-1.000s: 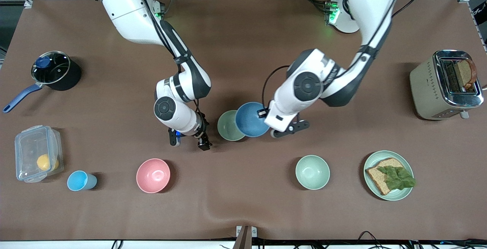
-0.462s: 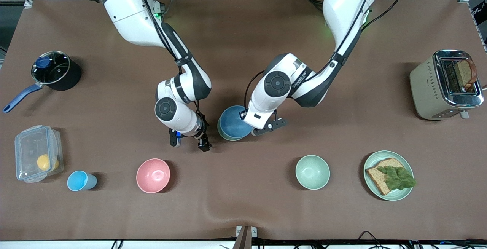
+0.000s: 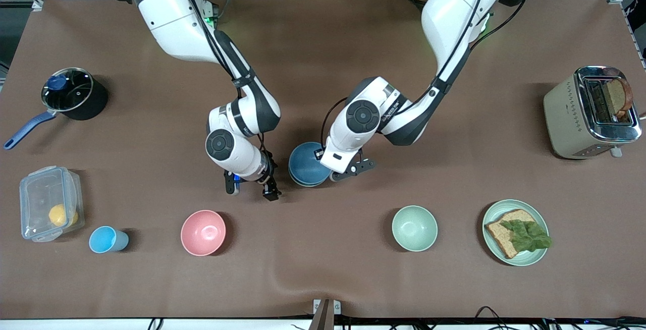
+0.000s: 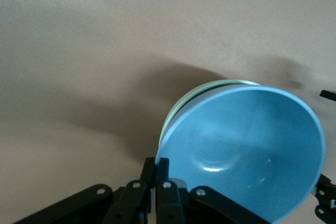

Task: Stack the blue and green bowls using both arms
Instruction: 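Lower the blue bowl into the green bowl and open the left gripper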

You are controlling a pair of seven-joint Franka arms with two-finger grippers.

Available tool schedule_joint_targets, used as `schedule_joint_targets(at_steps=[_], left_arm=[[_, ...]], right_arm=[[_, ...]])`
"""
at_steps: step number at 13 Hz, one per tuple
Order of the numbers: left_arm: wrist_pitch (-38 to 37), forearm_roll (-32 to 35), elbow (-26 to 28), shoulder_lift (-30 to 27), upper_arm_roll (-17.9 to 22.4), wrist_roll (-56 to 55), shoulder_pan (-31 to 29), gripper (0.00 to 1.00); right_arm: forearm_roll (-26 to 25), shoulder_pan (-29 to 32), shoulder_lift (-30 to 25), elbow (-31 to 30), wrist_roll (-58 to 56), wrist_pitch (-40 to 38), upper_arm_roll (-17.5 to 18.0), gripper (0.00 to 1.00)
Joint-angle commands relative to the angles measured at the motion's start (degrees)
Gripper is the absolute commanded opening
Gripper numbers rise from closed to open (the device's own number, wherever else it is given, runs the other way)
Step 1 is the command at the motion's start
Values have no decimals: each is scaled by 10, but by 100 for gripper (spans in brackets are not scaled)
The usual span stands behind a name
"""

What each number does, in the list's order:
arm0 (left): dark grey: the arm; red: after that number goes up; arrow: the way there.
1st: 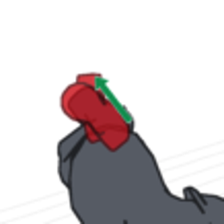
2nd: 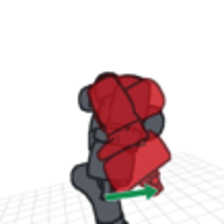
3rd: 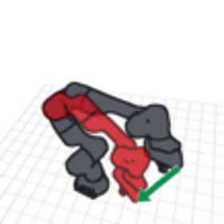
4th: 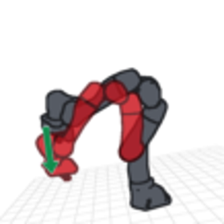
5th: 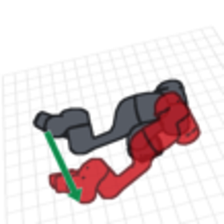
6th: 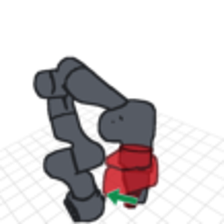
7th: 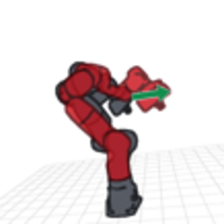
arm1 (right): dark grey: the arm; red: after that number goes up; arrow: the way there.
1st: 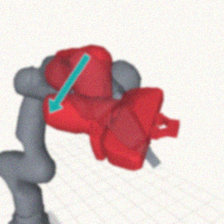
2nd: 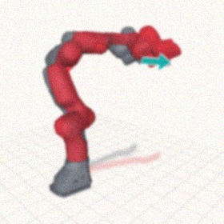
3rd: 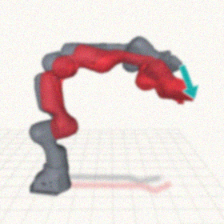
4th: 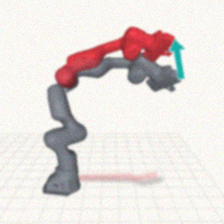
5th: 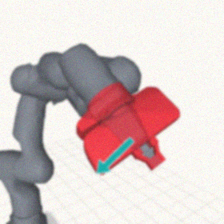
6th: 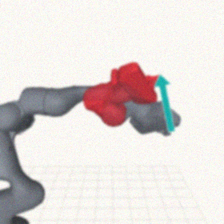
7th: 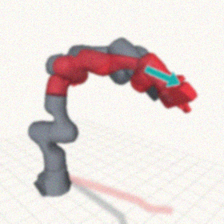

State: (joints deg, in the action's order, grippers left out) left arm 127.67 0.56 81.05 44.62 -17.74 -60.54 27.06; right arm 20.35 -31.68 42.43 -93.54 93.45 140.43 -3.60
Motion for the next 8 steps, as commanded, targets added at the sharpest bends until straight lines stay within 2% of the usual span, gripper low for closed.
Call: schedule_joint_targets(at_steps=[1, 8], left_arm=[[5, 6, -16, 10, 5, -15, 11, 0], [7, 5, -16, 15, 5, -15, 12, 0]], right_arm=[[7, 0, 5, 5, -4, 5, 2, 100], [6, 0, 5, 5, -5, 5, 2, 100]])
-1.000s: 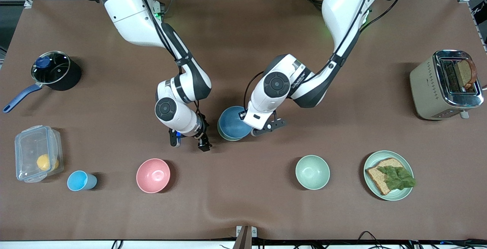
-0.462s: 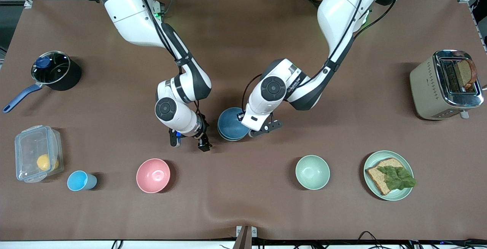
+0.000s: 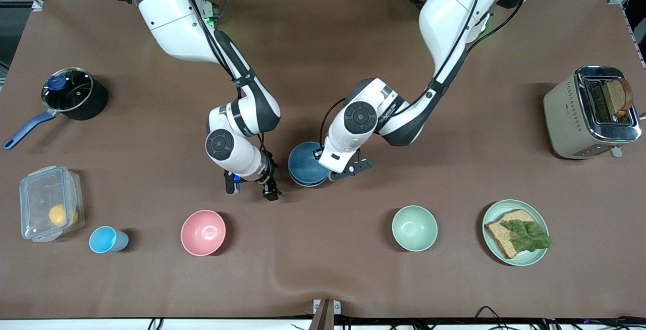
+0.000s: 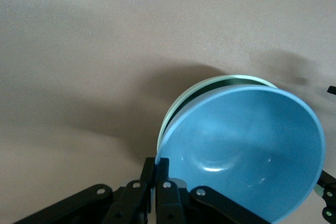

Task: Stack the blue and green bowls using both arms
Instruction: 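Lower the blue bowl into the green bowl and open the left gripper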

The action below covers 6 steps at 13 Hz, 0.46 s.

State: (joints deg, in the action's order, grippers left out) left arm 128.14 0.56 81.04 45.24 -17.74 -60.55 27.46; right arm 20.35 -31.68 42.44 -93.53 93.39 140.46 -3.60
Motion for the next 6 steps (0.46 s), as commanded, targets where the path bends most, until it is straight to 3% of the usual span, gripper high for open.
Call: schedule_joint_targets(at_steps=[1, 4, 5, 6], left_arm=[[3, 5, -16, 9, 5, -15, 8, 0], [8, 5, -16, 12, 5, -15, 12, 3], [12, 6, -16, 13, 5, -14, 13, 25], [14, 6, -16, 13, 5, -14, 13, 64]], right_arm=[[6, 0, 5, 5, -6, 5, 2, 100], [6, 0, 5, 5, -7, 5, 2, 100], [6, 0, 5, 5, -7, 5, 2, 100], [6, 0, 5, 5, -7, 4, 2, 100]])
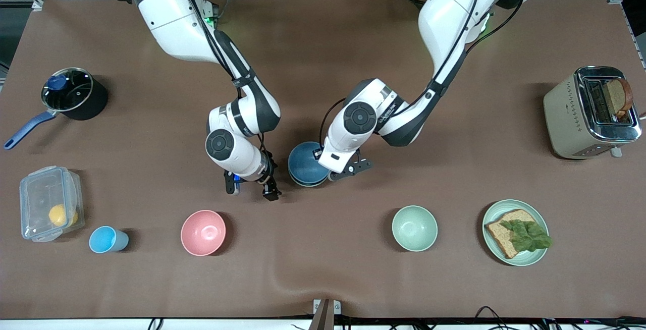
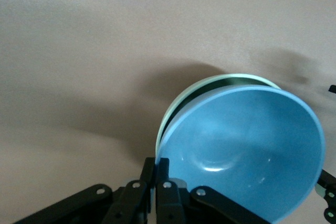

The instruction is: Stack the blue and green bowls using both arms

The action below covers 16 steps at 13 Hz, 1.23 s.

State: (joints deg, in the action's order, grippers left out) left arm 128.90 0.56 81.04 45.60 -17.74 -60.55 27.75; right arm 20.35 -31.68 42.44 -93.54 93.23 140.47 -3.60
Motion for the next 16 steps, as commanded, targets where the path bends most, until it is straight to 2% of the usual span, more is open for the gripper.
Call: schedule_joint_targets(at_steps=[1, 6, 9, 12, 16], left_arm=[[7, 6, -16, 8, 5, -15, 10, 100], [6, 8, -15, -28, 6, -14, -2, 100], [-18, 16, 5, -103, 17, -8, -39, 100], [-136, 17, 11, -188, 17, 35, -100, 100], [-303, 25, 12, -284, 17, 210, -192, 100]], right_arm=[[5, 0, 5, 5, -5, 4, 2, 100], [5, 1, 4, 5, -17, -2, 2, 100], [5, 7, -2, 5, -41, -8, 2, 100], [5, 25, -28, 5, -85, -70, 0, 100], [5, 99, -97, 11, -240, -199, 1, 100]])
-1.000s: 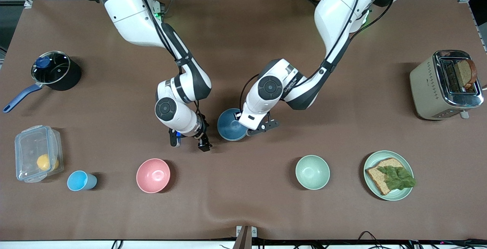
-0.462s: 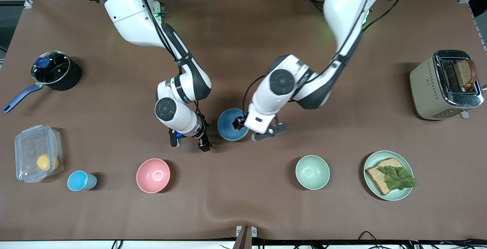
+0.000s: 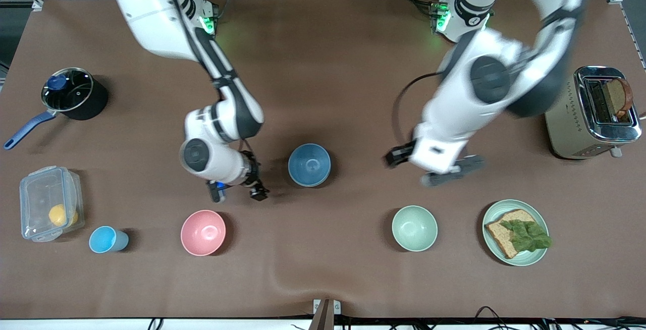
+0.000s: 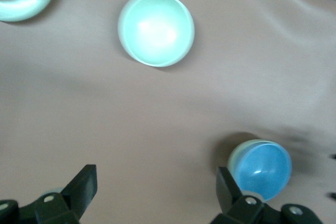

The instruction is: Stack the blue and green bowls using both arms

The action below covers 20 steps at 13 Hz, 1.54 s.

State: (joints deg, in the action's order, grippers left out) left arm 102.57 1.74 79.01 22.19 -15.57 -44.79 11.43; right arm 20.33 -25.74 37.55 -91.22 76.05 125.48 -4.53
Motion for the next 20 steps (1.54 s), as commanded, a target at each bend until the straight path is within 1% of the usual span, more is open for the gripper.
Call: schedule_joint_targets(at_steps=[1, 2, 4, 8, 9, 10, 11, 12, 15, 17, 18, 19, 20], left_arm=[[-64, 13, 33, -68, -5, 78, -49, 100], [-81, 13, 32, -84, -8, 105, -70, 100], [-101, 12, 32, -110, -3, 166, -89, 100], [-120, 12, 32, -138, 4, 247, -114, 100], [-139, 12, 32, -145, 3, 261, -125, 100], [-155, 10, 30, -151, 4, 282, -133, 100], [-161, 8, 31, -159, 4, 304, -143, 100], [-164, 8, 32, -164, 5, 319, -145, 100], [-177, 5, 33, -173, 17, 331, -144, 100], [-179, 4, 39, -182, 27, 353, -144, 100], [-179, 4, 41, -187, 27, 355, -144, 100], [-180, 5, 42, -191, 28, 357, -144, 100], [-182, 10, 40, -191, 28, 369, -144, 100]], right_arm=[[5, 58, -64, -8, -118, -82, 10, 100], [8, 75, -77, -8, -163, -108, 11, 100], [9, 101, -102, -6, -224, -131, 11, 100], [5, 186, -172, -4, -443, -222, 10, 100], [-4, 200, -196, -5, -488, -243, 8, 100], [-39, 211, -221, -7, -541, -263, 8, 100], [-93, 209, -247, -10, -592, -280, 8, 100], [-125, 208, -269, -11, -619, -296, 10, 100], [-141, 227, -325, -12, -701, -368, 11, 100], [-171, 234, -359, -12, -740, -395, 12, 100], [-193, 234, -371, -12, -757, -400, 16, 100], [-207, 239, -377, -12, -774, -404, 28, 100], [-212, 250, -380, -12, -777, -405, 40, 100]])
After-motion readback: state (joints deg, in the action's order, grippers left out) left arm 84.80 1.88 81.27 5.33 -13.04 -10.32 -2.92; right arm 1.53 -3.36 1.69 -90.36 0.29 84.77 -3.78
